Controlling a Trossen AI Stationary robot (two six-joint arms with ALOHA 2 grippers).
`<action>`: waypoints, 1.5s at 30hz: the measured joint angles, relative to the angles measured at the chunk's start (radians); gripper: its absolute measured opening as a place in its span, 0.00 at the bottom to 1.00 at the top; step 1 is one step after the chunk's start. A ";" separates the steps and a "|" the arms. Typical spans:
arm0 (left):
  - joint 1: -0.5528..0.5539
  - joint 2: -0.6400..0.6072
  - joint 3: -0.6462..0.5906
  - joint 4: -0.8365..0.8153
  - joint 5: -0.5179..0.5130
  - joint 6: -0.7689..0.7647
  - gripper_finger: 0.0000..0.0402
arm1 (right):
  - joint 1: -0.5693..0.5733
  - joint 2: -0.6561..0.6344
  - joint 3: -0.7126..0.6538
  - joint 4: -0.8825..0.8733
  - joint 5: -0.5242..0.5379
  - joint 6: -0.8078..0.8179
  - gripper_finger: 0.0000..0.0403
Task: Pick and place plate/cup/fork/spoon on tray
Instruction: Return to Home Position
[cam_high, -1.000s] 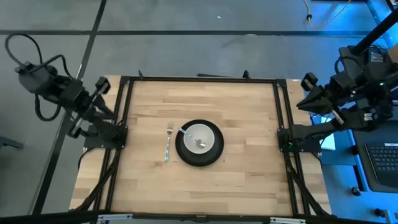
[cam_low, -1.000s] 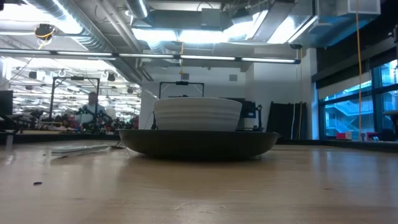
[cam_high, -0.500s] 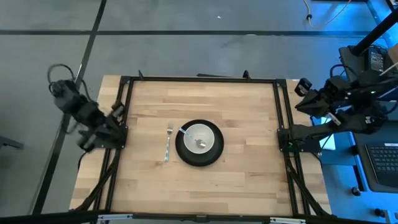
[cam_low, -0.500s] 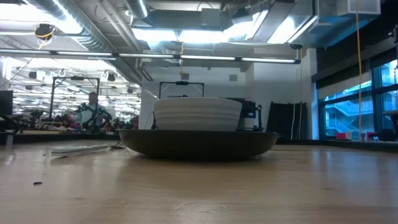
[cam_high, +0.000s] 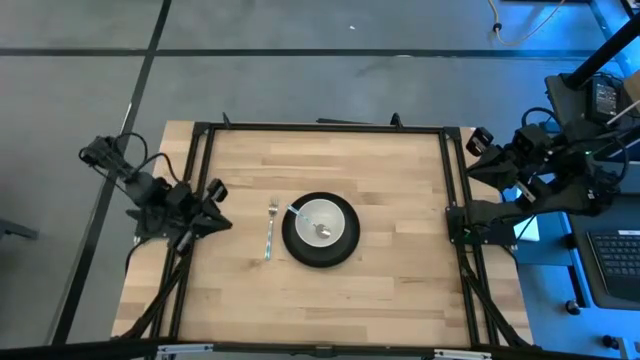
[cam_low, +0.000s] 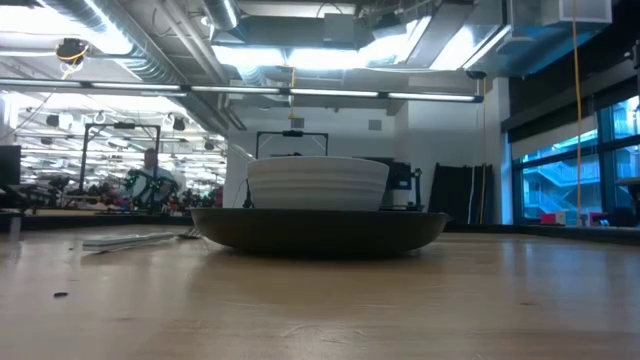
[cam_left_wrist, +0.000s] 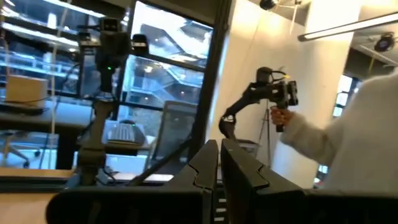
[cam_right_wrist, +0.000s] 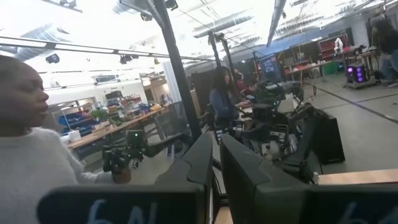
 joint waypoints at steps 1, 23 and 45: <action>0.011 -0.005 -0.005 -0.001 0.001 0.000 0.03 | 0.000 -0.001 0.000 -0.001 0.000 0.000 0.09; 0.295 -0.179 -0.034 -0.070 0.035 0.123 0.03 | 0.000 -0.006 0.000 -0.023 -0.007 -0.032 0.09; 0.411 -0.179 -0.034 -0.091 0.009 0.105 0.03 | 0.000 -0.356 -0.327 0.005 0.089 -0.017 0.09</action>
